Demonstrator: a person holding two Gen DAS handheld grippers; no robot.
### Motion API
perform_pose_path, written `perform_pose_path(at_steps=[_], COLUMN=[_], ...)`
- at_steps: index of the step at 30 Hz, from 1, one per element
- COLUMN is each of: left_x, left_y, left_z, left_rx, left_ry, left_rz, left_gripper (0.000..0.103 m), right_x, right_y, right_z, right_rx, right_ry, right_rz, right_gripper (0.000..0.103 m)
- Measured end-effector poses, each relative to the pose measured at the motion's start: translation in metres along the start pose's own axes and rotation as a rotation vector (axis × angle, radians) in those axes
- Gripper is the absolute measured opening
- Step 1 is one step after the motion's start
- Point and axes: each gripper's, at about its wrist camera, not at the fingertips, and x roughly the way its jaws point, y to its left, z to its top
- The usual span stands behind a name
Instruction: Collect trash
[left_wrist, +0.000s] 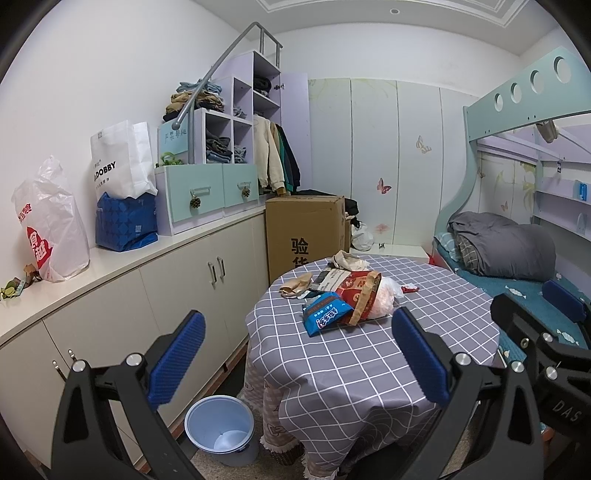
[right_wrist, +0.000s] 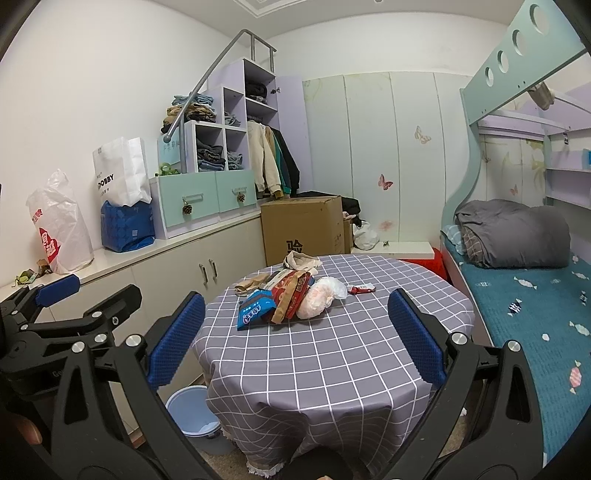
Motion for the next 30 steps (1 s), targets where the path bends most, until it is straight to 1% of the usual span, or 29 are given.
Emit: perform_pose_path(at_steps=[9,18,26,30], left_x=[0.003,0.012,0.031,0.046], left_y=[0.003,0.006,0.006,0.006], left_z=[-0.003,-0.007,-0.014,-0.020], left_rx=[0.002,0.009,0.019,0.013], left_ry=[0.011,0.039,0.096,0.146], left_rz=[0.003,0.011,0.018,-0.003], left_gripper=[0.099,0.099,0.099,0.099], right_x=[0.003,0.006,0.024,0.038], right_y=[0.000,-0.006,-0.015,-0.019], right_z=[-0.003,-0.009,-0.016,-0.021], right_rx=[0.004,0.008,0.047,0.072], right_ry=[0.012,0.031,0.090,0.125], right_rz=[-0.004,0.003,0.029,0.039], right_gripper=[0.097,0.097,0.097,0.097])
